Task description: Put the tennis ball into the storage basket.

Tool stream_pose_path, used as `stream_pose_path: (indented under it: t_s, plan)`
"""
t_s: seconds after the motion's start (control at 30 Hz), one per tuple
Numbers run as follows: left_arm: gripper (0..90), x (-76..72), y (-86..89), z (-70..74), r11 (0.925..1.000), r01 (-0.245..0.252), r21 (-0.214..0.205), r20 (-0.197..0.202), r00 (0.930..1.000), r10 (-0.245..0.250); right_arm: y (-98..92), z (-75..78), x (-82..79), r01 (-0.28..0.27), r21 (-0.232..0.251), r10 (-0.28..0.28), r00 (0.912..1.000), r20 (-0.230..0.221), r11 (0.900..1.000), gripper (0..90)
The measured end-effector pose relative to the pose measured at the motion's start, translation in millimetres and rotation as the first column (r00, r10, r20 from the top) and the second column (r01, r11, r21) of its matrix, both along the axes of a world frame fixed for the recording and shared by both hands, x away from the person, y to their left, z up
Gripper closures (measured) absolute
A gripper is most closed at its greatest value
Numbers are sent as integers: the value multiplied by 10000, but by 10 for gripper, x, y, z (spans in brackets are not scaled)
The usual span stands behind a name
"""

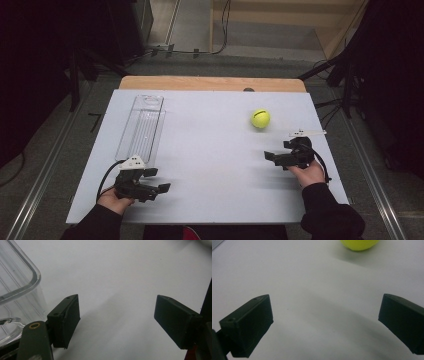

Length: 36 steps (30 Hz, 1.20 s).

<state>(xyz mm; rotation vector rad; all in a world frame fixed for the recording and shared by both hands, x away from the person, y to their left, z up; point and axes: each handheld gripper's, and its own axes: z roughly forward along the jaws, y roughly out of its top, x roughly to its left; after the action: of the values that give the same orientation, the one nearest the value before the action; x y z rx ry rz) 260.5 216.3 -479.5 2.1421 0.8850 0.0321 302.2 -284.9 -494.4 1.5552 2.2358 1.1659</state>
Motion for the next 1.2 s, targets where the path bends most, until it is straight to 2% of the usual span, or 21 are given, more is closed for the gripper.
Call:
stream_pose_path:
  t_s: [0.13, 0.37, 1.2]
  plan:
    - [212, -4, -8, 1, 10000, 10, -54, 3, 10000, -10, -10, 36, 36, 108, -18, -107, 9995, 304, 9999, 0]
    - [212, -1, -4, 2, 10000, 25, -45, 11, 10000, -25, -4, 82, 122, 169, -36, -168, 9997, 198, 9999, 0]
    - [212, -4, 4, 5, 10000, -38, -37, 17, 10000, 38, 69, 472, 445, 224, -380, -214, 9994, 277, 9990, 0]
